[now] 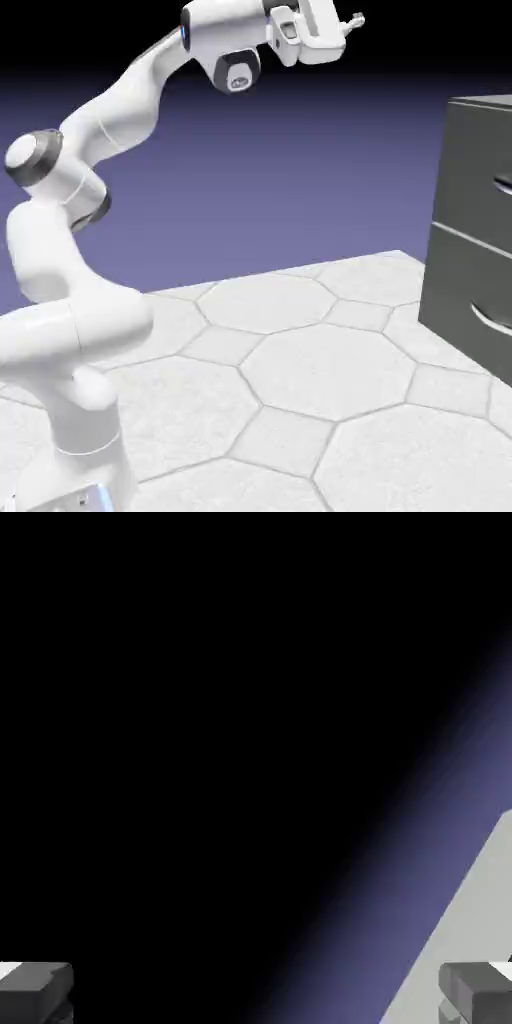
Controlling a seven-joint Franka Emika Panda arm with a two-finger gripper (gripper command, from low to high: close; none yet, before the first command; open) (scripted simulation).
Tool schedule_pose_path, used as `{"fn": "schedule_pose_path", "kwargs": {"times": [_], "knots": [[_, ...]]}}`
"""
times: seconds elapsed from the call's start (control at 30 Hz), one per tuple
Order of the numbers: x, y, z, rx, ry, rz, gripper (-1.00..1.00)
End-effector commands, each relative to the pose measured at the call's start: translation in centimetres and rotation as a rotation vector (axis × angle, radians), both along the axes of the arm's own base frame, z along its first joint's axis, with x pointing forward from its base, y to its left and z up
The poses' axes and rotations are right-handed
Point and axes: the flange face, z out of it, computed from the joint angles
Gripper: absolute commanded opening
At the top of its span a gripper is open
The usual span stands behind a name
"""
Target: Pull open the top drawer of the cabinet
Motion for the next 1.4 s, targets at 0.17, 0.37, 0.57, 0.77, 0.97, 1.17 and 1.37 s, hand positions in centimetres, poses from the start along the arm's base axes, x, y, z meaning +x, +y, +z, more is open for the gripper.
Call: {"fn": "schedule_pose_path", "kwargs": {"times": [0.17, 0.37, 0.57, 0.77, 0.97, 1.17, 1.37], "knots": [[8.9, 0.9, -5.9, 0.091, 0.016, 0.087, 0.0], [18.2, -1.7, -14.6, 0.233, 0.069, 0.162, 0.0], [26.1, -7.7, -25.5, 0.436, 0.129, 0.211, 0.0], [29.7, -12.0, -31.7, 0.566, 0.152, 0.224, 0.0], [32.6, -11.9, -31.6, 0.565, 0.152, 0.223, 0.0], [34.2, -12.0, -31.8, 0.566, 0.152, 0.224, -1.0], [32.3, -12.0, -31.8, 0.566, 0.152, 0.224, -1.0]]}}
